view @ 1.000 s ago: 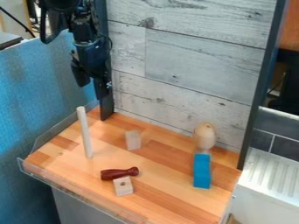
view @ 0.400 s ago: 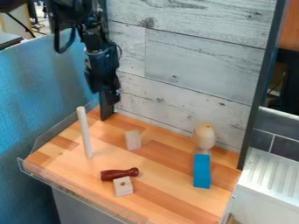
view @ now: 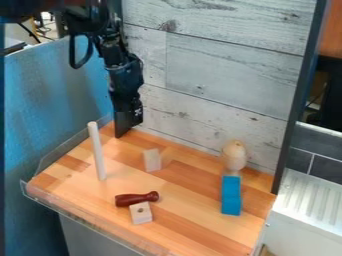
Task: Put the white cube on top of the cylinder
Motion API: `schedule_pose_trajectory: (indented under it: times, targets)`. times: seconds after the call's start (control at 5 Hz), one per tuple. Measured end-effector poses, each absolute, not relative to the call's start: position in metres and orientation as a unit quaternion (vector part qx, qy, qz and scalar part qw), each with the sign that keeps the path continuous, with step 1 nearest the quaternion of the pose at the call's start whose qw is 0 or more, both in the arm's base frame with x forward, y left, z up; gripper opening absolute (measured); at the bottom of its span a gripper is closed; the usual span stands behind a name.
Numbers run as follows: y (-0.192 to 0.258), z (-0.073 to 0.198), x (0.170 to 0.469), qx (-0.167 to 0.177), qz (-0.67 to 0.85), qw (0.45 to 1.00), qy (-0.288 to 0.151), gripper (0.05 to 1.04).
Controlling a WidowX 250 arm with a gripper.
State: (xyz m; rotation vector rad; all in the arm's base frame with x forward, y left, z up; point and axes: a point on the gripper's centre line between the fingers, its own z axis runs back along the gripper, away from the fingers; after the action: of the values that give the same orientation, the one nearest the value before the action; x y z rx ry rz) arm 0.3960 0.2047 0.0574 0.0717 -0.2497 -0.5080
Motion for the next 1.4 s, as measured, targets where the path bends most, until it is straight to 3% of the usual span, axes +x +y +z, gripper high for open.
schedule_pose_trajectory:
  times: [0.8, 1.4]
  targets:
    - [0.162, -0.003, 0.409, 0.041, -0.298, 0.95, -0.087, 0.999]
    - [0.159, -0.024, 0.419, 0.044, -0.299, 0.951, -0.058, 0.999]
